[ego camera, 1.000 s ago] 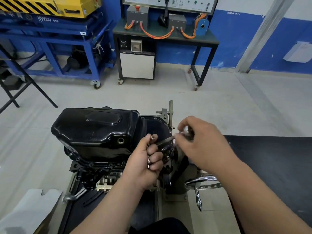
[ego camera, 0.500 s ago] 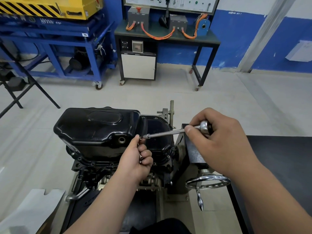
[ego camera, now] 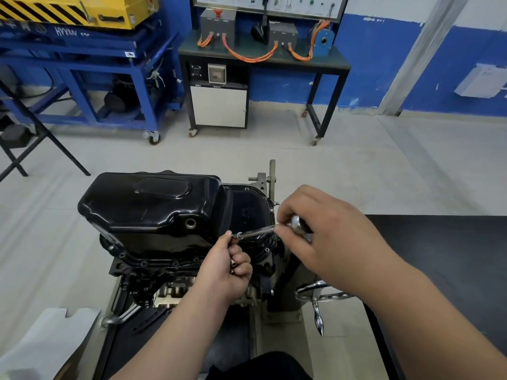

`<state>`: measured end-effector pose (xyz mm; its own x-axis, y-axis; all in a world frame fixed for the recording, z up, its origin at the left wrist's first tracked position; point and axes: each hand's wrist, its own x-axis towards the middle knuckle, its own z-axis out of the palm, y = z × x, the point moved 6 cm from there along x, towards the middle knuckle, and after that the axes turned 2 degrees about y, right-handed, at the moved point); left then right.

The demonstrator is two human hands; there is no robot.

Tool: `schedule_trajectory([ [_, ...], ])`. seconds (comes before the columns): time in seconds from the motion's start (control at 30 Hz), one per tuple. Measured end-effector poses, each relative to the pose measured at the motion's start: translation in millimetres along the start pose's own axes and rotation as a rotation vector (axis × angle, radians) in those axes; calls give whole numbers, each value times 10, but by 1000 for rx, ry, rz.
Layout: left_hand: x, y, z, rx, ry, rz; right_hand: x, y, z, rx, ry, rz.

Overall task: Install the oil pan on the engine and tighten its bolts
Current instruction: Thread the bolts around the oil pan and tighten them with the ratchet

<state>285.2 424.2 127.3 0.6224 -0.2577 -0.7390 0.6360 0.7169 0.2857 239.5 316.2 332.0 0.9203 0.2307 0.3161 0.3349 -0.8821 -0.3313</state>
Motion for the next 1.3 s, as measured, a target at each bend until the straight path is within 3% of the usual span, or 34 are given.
schedule_trajectory([
  [0.2, 213, -403, -137, -194, -73, -170, -107, 148, 316, -15, -80, 179],
  [0.3, 364, -591, -215, -180, -46, -201, -164, 296, 486, -64, -116, 252],
  [0.43, 529, -732, -331, -127, -21, -250, -192, 370, 695, -129, -238, 221],
  [0.97, 694, -635, -381, -210, -51, -242, -27, 427, 822, -82, -323, 205],
  [1.3, 712, -630, -295, -333, 54, -223, 508, 113, 944, -142, -521, -37],
])
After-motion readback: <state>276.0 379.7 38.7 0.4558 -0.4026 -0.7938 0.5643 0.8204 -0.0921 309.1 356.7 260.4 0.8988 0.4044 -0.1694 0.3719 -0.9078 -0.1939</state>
